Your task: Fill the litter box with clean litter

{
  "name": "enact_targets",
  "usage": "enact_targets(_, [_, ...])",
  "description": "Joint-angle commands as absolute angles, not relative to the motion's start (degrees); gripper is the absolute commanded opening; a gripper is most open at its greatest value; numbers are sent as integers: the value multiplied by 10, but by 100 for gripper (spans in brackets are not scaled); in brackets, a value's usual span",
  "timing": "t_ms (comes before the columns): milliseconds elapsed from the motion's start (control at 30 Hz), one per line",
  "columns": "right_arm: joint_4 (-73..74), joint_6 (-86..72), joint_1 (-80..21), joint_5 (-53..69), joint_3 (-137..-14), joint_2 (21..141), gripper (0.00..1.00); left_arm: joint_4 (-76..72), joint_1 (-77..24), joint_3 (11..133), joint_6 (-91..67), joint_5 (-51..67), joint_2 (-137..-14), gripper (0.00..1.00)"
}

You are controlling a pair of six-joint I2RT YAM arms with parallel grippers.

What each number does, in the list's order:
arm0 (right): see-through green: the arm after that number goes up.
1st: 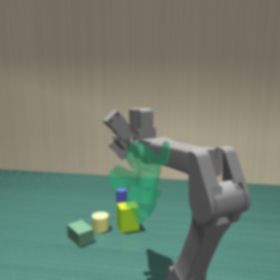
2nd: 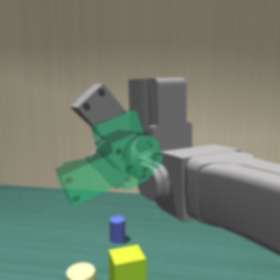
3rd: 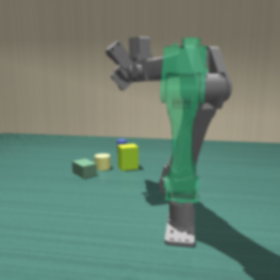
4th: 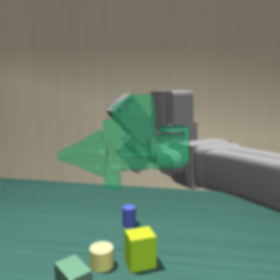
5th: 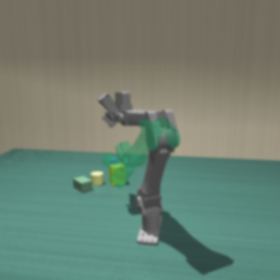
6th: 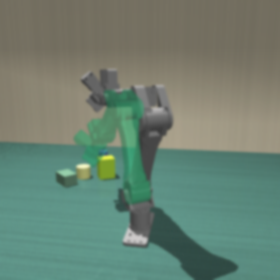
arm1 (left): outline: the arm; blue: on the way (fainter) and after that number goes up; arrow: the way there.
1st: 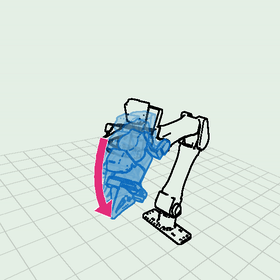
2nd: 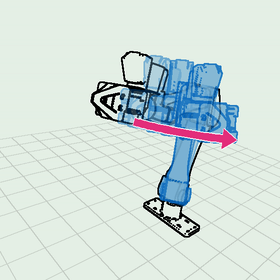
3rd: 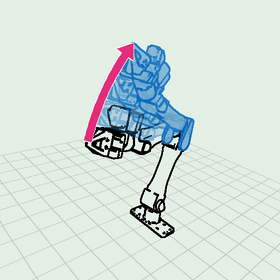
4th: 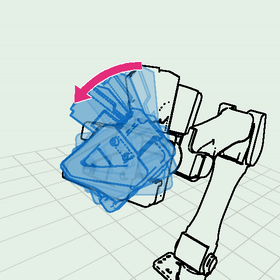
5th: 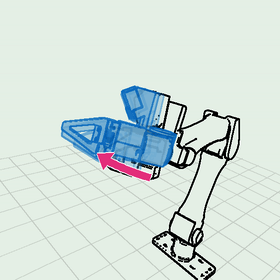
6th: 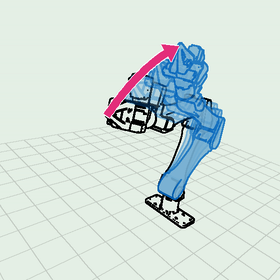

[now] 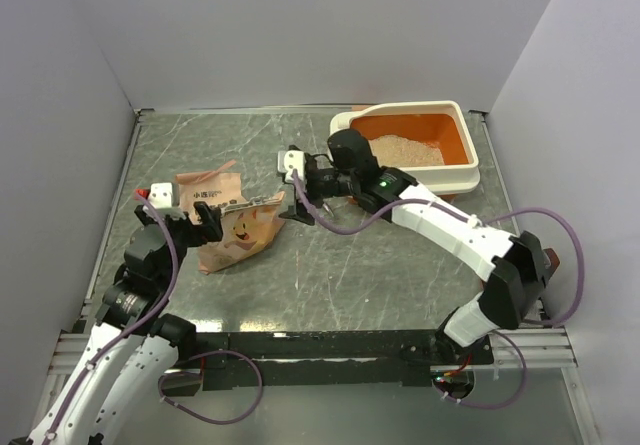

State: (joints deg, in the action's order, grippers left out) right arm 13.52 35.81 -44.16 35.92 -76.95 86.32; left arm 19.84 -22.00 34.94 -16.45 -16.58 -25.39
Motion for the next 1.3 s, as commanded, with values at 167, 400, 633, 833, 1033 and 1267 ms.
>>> enact_targets(167, [105, 455, -447, 429, -823, 958, 100, 188, -221, 361, -171, -216, -217, 97])
enact_targets(400, [73, 465, -446, 427, -851, 1010, 99, 189, -221, 361, -168, -209, -224, 97])
enact_targets(633, [67, 452, -446, 440, -885, 1056, 98, 185, -221, 360, -165, -204, -224, 97])
enact_targets(833, [64, 436, -449, 450, -910, 1085, 94, 184, -221, 359, -164, -203, -222, 97])
enact_targets(1033, [83, 439, -452, 456, -923, 1103, 76, 182, -221, 357, -163, -201, -221, 97])
enact_targets(1267, [174, 454, -453, 463, -978, 1131, 0, 181, -221, 356, -161, -200, -220, 97])
